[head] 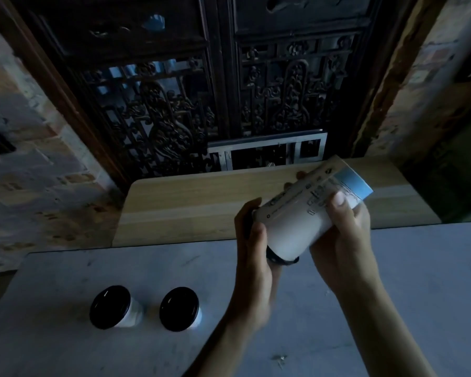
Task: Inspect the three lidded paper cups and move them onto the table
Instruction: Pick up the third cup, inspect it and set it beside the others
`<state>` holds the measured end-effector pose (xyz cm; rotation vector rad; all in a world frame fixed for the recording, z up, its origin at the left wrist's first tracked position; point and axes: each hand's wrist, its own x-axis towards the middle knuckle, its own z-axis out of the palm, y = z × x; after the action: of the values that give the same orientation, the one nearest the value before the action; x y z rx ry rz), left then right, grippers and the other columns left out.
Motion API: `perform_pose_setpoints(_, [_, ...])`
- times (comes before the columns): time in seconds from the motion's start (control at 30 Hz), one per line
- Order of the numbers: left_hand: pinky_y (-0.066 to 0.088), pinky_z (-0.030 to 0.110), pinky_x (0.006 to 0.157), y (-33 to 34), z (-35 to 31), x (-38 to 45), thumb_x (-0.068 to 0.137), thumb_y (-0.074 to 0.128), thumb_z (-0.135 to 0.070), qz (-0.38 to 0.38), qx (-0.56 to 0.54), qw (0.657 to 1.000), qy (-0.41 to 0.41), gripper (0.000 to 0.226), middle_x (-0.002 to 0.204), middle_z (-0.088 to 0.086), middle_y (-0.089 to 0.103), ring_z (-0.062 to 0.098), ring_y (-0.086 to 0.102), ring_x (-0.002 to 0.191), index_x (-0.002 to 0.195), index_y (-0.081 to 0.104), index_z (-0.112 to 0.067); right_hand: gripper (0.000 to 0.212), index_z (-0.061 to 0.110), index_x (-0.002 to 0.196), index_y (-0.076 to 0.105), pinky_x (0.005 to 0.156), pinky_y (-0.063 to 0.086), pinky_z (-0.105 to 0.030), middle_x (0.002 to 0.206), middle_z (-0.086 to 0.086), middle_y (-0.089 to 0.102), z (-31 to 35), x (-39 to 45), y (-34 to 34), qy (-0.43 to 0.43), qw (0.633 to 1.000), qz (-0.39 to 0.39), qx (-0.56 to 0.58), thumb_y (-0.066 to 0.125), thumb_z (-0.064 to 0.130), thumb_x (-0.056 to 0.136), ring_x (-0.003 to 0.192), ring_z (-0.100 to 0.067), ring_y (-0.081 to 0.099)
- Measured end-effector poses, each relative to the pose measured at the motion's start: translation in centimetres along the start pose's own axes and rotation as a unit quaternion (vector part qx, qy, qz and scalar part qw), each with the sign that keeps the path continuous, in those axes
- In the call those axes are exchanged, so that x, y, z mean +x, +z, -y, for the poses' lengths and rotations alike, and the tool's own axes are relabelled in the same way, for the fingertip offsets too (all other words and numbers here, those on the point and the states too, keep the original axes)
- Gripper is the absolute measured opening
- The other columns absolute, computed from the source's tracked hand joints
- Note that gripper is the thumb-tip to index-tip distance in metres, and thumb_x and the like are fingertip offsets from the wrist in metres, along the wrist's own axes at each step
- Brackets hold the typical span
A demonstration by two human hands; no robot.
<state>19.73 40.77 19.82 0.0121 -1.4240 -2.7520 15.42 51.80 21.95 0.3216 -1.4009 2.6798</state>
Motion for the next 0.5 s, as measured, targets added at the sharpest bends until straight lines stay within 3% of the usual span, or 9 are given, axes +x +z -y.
perform_pose_setpoints(0.13, [0.044, 0.065, 0.107, 0.8, -0.2, -0.5, 0.105, 0.037, -0.055, -0.063, -0.027, 0.993, -0.1, 0.055, 0.135, 0.015, 0.069, 0.032, 0.066, 0.123, 0.141, 0.056, -0.018, 0.063, 0.01, 0.111, 0.069, 0.083, 0.058, -0.052, 0.104, -0.013, 0.074, 0.5, 0.6, -0.2, 0.044, 0.998, 0.022, -0.044, 0.088, 0.055, 0.071, 0.097, -0.032, 0.071])
perform_pose_setpoints(0.23, [0.057, 0.057, 0.096, 0.7, -0.2, -0.6, 0.108, 0.026, -0.055, -0.094, -0.044, 0.982, -0.157, 0.061, 0.126, 0.015, 0.075, 0.029, 0.073, 0.113, 0.135, 0.063, -0.015, 0.058, 0.016, 0.111, 0.074, 0.087, 0.058, -0.055, 0.111, -0.012, 0.075, 0.6, 0.9, -0.7, 0.066, 0.996, 0.05, -0.033, 0.089, 0.055, 0.071, 0.103, -0.034, 0.072])
perform_pose_setpoints(0.37, [0.063, 0.049, 0.084, 0.7, -0.7, -0.9, 0.102, 0.032, -0.059, -0.065, -0.094, 0.971, -0.211, 0.066, 0.127, 0.019, 0.074, 0.029, 0.074, 0.107, 0.136, 0.062, -0.012, 0.056, 0.017, 0.115, 0.074, 0.085, 0.059, -0.052, 0.115, -0.012, 0.073, 1.0, 1.4, -1.3, 0.079, 0.994, 0.074, -0.018, 0.086, 0.054, 0.075, 0.104, -0.033, 0.072])
perform_pose_setpoints(0.5, [0.065, 0.046, 0.086, 0.8, -0.9, -1.1, 0.093, 0.046, -0.057, -0.041, -0.107, 0.971, -0.212, 0.067, 0.135, 0.021, 0.069, 0.036, 0.068, 0.123, 0.142, 0.058, -0.013, 0.056, 0.017, 0.115, 0.074, 0.086, 0.058, -0.054, 0.113, -0.014, 0.073, 1.3, 1.8, -1.6, 0.076, 0.993, 0.082, -0.03, 0.085, 0.055, 0.076, 0.104, -0.035, 0.071])
